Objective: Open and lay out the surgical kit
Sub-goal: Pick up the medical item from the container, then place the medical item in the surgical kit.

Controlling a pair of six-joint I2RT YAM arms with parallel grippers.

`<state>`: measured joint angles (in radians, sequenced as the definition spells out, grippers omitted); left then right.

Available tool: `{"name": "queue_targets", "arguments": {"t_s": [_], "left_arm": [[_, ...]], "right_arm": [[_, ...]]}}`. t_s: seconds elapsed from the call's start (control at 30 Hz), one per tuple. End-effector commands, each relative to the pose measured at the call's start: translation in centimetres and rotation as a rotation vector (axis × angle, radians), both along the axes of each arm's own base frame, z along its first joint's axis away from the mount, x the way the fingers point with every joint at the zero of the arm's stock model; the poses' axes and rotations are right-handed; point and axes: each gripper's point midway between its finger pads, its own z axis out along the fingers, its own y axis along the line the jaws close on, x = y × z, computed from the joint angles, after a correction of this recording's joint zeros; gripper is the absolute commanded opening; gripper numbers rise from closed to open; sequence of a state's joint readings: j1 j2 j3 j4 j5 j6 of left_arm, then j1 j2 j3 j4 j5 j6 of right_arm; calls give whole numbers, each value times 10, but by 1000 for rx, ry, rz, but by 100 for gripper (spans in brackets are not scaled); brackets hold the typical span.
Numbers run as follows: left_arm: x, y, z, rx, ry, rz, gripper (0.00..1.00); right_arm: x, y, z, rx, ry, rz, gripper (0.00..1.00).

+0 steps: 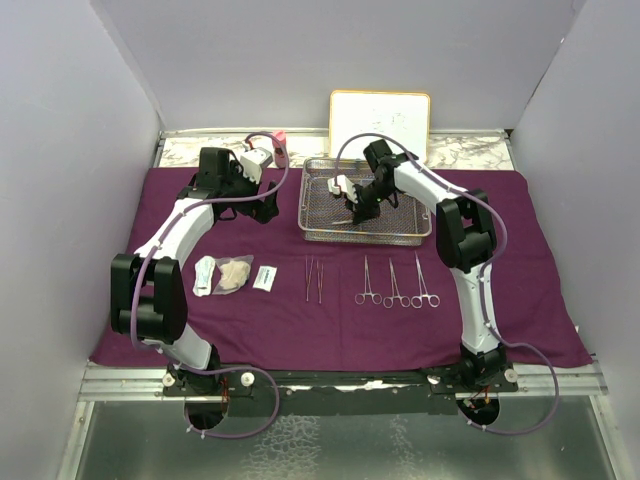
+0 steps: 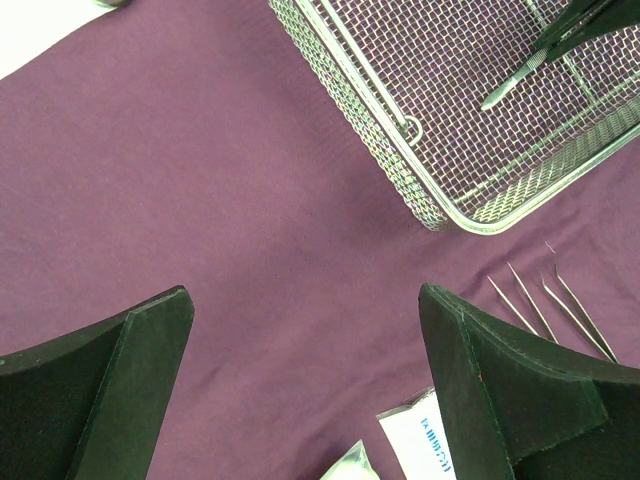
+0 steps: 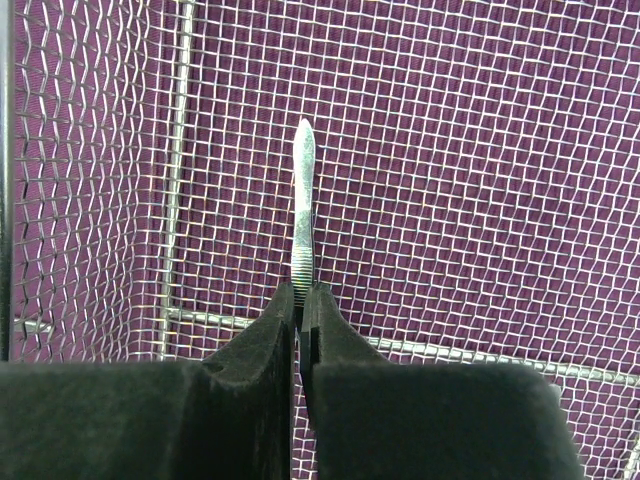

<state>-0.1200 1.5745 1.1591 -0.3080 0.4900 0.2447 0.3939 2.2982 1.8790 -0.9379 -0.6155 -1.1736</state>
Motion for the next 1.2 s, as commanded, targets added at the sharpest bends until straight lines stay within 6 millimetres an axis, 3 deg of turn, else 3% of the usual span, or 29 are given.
{"name": "queue_targets", "arguments": {"t_s": [0.0, 0.4, 0.57, 0.7, 0.93, 1.17], "left_arm": [[4, -6, 14, -22, -31, -22, 99], [7, -9, 33, -34, -80, -46, 99], [4, -22, 46, -89, -94, -110, 99], [-5, -44, 62, -186, -86, -197, 97], [-29, -109, 86, -337, -13, -379, 91], [-40, -155, 102, -445, 103, -465, 80]], "right_arm": [[9, -4, 7, -27, -40, 3, 1], [23, 7, 83, 122, -137, -49, 1], [21, 6, 112, 169, -194, -80, 1], [17, 5, 140, 223, -272, -104, 1], [-10, 11, 182, 314, -377, -100, 1], [-51, 18, 197, 341, -367, -57, 1]]}}
